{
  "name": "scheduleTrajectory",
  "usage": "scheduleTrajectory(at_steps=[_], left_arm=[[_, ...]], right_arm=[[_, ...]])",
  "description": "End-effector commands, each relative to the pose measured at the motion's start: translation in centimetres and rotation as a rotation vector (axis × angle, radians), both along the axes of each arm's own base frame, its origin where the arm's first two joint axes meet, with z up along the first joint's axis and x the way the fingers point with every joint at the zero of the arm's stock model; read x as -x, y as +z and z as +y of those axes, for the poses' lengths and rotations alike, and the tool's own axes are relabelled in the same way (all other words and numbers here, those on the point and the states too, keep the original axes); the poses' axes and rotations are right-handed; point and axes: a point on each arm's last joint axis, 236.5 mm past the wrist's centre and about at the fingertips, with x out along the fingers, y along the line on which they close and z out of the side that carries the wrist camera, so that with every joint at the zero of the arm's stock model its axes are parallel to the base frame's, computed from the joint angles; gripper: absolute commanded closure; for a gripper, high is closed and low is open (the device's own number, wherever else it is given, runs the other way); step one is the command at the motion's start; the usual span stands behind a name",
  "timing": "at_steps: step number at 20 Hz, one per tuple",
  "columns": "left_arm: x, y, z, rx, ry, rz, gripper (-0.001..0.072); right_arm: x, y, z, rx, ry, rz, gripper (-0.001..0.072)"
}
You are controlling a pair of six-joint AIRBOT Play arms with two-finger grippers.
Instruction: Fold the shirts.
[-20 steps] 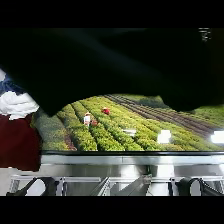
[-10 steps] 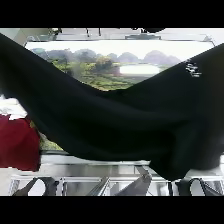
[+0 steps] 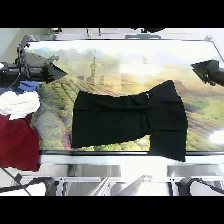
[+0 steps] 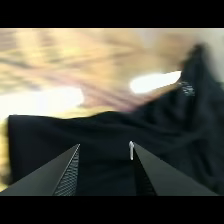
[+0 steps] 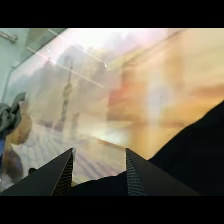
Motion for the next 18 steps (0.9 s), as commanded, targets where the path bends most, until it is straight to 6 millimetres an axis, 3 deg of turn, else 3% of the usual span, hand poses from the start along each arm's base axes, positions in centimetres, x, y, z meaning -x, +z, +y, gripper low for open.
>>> scheduleTrajectory(at_steps=[1, 4, 8, 11, 13, 16, 18], left_arm=[[1.1, -2.1, 3.4, -0.04, 0.026, 0.169, 0.0362], [7.0, -4.7, 4.1, 0.03, 0.02, 0.383, 0.0362], [17.4, -11.1, 3.7, 0.003, 0.049, 0.626, 0.0362], [23.6, -14.2, 1.7, 0.044, 0.065, 0.765, 0.0362], [25.7, -15.9, 1.1, 0.051, 0.085, 0.806, 0.0362], [26.9, -18.5, 0.6, 0.044, 0.117, 0.831, 0.0362], [27.7, -19.5, -0.9, 0.054, 0.066, 0.864, 0.0362]], right_arm=[[1.1, -2.2, -2.6, 0.091, 0.004, 0.055, 0.035], [4.9, -2.7, -5.7, 0.242, 0.001, 0.131, 0.035], [11.3, -7.1, -8.5, 0.305, -0.06, 0.321, 0.035], [13.0, -9.8, -9.6, 0.305, -0.168, 0.344, 0.0349], [13.0, -10.2, -9.8, 0.312, -0.187, 0.338, 0.0349], [12.9, -10.1, -10.0, 0.315, -0.194, 0.334, 0.0349], [12.9, -10.1, -10.0, 0.317, -0.197, 0.333, 0.0349]])
